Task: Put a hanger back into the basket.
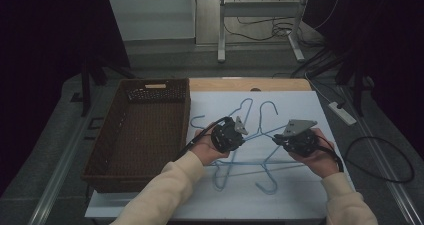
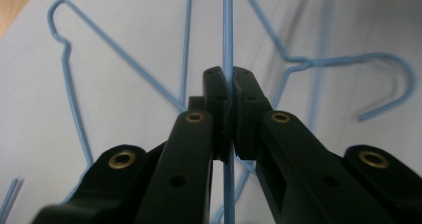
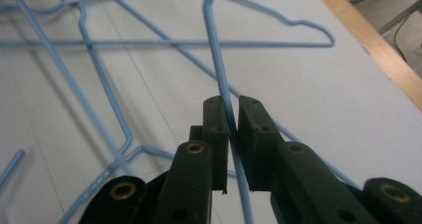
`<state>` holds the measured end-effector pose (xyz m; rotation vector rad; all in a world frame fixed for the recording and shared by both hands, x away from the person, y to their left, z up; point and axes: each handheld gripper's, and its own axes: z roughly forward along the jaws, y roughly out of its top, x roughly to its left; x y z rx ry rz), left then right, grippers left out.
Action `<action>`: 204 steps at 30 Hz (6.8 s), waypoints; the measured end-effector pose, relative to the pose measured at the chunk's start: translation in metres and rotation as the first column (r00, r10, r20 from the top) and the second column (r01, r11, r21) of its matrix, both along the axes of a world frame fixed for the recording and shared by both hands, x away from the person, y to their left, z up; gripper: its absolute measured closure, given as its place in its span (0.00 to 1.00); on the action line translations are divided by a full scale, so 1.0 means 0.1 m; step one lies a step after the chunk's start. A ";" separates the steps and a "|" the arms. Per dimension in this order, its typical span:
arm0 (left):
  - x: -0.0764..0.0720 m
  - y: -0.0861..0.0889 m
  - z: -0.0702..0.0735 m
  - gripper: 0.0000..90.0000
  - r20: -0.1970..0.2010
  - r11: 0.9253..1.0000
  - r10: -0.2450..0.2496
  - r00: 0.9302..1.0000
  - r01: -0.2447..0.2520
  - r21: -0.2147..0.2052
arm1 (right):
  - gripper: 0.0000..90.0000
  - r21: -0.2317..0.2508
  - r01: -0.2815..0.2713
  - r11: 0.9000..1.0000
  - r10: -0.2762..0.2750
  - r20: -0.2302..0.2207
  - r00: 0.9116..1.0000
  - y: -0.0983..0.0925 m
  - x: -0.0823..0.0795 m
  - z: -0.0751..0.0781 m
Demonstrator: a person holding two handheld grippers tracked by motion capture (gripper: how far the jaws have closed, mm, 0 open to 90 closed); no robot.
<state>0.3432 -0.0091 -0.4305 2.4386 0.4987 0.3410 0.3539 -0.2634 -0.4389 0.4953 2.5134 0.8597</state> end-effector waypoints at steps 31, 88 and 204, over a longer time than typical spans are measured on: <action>-0.32 0.60 0.56 0.97 0.054 0.951 0.134 0.990 -0.113 -0.287 | 0.35 0.418 0.219 0.882 -0.238 -0.009 0.971 -0.40 -0.48 0.02; -0.73 2.80 0.64 0.97 0.038 0.765 0.550 0.834 -0.485 -0.423 | 0.35 0.384 0.249 0.889 -0.219 -0.121 0.968 -0.48 -0.48 -0.44; -0.90 2.25 0.09 0.36 0.024 0.838 0.383 0.924 -0.336 -0.429 | 0.34 0.340 0.275 0.899 -0.240 -0.142 0.960 -0.46 -0.47 -0.50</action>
